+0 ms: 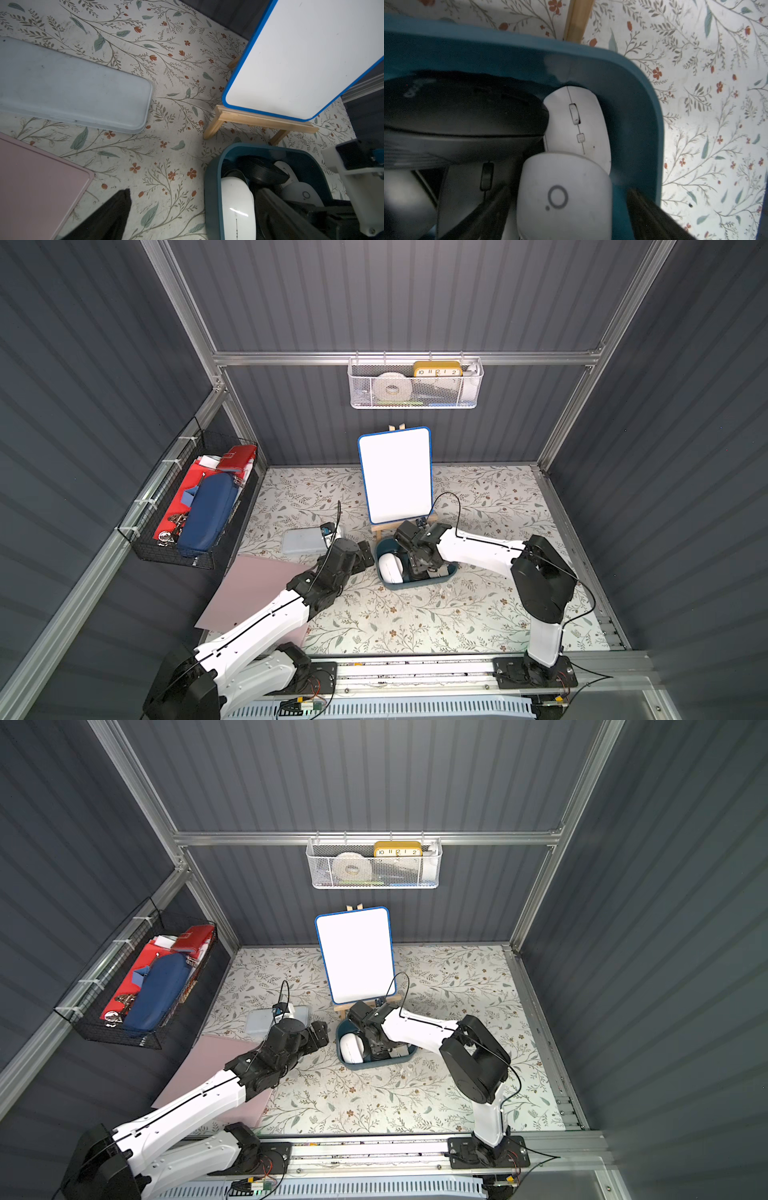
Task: Take out the mouse from the storage box
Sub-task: Pick up the mouse from the storage box.
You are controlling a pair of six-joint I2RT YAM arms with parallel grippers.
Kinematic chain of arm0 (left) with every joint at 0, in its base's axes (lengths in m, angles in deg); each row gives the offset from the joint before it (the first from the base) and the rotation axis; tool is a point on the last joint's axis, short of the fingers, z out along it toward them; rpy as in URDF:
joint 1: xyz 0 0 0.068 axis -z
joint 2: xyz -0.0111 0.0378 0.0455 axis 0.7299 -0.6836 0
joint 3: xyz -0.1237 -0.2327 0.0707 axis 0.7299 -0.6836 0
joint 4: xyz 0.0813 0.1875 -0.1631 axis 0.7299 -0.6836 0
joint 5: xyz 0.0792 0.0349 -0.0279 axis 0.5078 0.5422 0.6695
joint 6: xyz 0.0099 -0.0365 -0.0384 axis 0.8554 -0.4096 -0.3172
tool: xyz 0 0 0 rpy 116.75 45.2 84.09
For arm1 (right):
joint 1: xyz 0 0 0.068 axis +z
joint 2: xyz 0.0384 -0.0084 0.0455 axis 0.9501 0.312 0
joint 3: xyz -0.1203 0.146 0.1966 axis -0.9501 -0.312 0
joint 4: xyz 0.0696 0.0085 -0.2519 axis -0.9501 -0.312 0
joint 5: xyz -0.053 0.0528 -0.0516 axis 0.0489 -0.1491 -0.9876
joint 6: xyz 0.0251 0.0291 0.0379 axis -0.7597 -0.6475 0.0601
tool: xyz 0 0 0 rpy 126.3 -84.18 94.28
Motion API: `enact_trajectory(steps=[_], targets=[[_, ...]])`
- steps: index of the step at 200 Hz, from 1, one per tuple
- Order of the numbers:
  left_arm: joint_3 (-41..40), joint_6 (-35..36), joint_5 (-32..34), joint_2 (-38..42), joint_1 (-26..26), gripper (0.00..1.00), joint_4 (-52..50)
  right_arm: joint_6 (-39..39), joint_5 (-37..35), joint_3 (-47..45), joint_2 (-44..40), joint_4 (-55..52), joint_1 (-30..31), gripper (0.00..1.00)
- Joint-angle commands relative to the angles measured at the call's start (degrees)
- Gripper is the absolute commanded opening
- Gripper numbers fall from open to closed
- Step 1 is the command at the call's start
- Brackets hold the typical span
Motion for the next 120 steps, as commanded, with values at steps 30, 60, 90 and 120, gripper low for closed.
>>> enact_trajectory(steps=[30, 60, 90, 120], targets=[[-0.03, -0.20, 1.35, -0.64, 0.02, 0.99, -0.74, -0.72, -0.96, 1.34, 1.66, -2.45, 0.20, 0.84], [0.39, -0.07, 1.83, -0.77, 0.02, 0.99, -1.03, -0.83, -0.62, 1.32, 1.34, -2.47, 0.54, 0.72], [0.41, 0.01, 1.91, -0.93, 0.02, 1.00, -1.05, -0.95, -0.47, 1.32, -0.18, -2.53, 1.30, 0.67], [0.55, -0.08, 1.89, -1.29, 0.02, 0.99, -0.94, -0.91, -0.91, 1.42, -2.79, -2.84, 1.63, 0.66]])
